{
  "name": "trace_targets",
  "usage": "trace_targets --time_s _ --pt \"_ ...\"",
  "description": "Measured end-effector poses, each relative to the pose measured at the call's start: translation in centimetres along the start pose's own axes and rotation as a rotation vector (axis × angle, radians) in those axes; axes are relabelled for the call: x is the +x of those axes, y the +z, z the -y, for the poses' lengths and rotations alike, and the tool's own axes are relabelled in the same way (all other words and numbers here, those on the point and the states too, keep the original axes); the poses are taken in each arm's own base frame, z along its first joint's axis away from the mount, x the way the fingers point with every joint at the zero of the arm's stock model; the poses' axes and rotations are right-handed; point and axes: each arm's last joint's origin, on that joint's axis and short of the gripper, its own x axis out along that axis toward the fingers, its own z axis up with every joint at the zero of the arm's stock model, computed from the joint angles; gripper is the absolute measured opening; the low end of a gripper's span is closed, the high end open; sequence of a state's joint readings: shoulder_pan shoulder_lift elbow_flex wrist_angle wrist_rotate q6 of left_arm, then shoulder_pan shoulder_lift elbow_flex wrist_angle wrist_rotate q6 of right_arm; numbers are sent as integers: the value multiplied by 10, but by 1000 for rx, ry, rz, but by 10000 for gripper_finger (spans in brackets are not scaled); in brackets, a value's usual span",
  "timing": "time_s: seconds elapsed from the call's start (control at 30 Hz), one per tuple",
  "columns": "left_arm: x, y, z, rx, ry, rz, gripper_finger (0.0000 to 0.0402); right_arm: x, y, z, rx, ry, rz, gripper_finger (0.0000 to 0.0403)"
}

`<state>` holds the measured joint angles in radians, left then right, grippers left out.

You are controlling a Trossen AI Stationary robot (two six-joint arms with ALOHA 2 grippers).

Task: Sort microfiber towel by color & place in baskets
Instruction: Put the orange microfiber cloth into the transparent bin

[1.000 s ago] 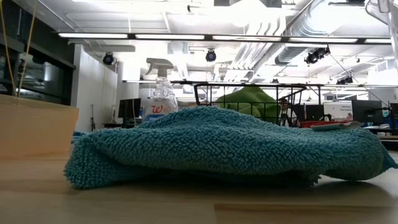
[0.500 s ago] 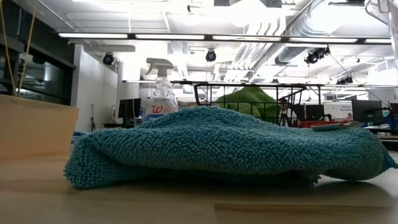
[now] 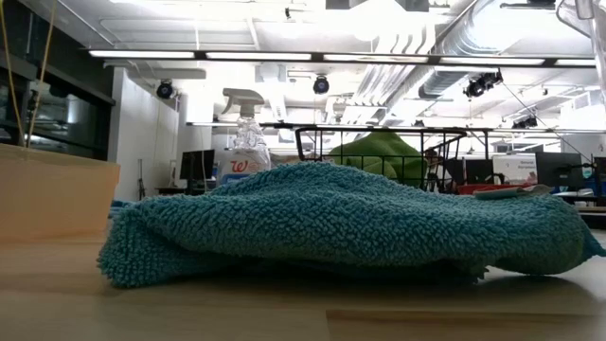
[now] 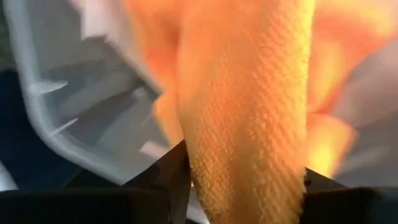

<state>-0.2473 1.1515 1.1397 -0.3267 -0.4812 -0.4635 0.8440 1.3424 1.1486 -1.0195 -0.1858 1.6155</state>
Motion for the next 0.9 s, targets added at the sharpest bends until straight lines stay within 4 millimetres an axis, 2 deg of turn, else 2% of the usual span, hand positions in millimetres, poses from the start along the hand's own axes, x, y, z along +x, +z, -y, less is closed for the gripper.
trace_targets --time_s 0.17,0.37,0.67,0.9 --pt "2 2 -4 -3 17 6 188 -12 0 -14 -36 -125 93 135" --pt "3 3 -7 -6 30 9 188 -19 -2 -28 -99 -98 91 134" --pt "4 3 -7 19 12 -1 188 -25 -3 -34 -76 -46 113 134" --pt "4 2 -8 24 16 -11 188 -29 4 -29 -59 -101 135 134"
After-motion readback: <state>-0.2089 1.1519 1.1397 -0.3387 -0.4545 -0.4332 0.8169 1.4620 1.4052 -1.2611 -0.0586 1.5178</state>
